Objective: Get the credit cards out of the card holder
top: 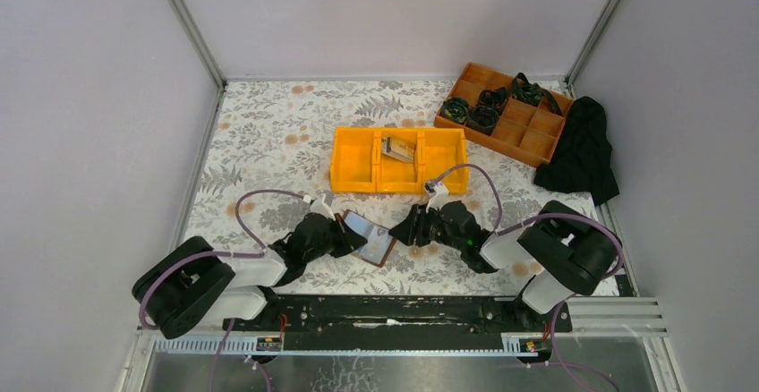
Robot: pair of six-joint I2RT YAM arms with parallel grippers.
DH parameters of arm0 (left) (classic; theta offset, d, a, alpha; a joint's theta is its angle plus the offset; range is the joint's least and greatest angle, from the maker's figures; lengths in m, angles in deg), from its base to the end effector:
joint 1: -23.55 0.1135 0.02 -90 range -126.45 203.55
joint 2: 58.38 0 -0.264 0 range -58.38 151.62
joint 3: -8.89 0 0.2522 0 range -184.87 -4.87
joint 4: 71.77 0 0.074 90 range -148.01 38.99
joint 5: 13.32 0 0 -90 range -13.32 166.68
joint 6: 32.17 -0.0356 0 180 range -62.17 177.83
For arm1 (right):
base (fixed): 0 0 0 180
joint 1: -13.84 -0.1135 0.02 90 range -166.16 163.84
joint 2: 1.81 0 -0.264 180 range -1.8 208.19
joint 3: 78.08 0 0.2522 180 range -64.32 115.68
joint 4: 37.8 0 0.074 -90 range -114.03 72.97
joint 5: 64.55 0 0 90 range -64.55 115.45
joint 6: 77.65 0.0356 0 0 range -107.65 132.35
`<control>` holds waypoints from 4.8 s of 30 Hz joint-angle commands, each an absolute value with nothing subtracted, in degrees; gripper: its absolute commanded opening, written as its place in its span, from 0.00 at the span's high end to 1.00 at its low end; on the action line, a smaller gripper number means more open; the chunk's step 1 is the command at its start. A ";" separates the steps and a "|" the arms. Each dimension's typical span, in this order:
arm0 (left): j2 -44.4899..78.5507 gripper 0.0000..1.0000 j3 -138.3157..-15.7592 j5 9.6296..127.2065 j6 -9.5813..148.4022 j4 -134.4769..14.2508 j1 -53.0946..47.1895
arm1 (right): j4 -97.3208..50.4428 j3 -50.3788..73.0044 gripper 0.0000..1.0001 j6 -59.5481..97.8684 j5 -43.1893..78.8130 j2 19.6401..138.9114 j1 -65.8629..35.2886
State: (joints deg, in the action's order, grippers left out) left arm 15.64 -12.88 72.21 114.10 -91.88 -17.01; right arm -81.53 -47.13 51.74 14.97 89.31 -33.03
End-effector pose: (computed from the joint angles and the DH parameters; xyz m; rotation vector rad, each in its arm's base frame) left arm 0.1459 -0.1285 0.1096 -0.2683 2.3119 -1.0223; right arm 0.1697 0.1906 0.1278 -0.2715 2.0184 1.1744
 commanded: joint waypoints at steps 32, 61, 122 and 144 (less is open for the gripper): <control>13.87 0.46 -24.92 67.75 96.68 -73.17 -17.52 | -83.67 -50.61 0.70 52.65 15.74 87.05 -35.61; 19.96 0.51 -17.95 50.22 108.21 -97.62 -17.50 | -80.64 -46.58 0.75 51.90 17.48 89.25 -35.26; 3.58 0.46 -17.62 72.17 106.17 -62.65 -37.94 | -61.51 -44.02 0.84 45.62 25.46 73.36 -35.29; -7.09 0.43 -21.67 70.25 106.84 -64.18 -33.22 | -63.34 -44.68 0.84 45.96 24.50 74.89 -35.26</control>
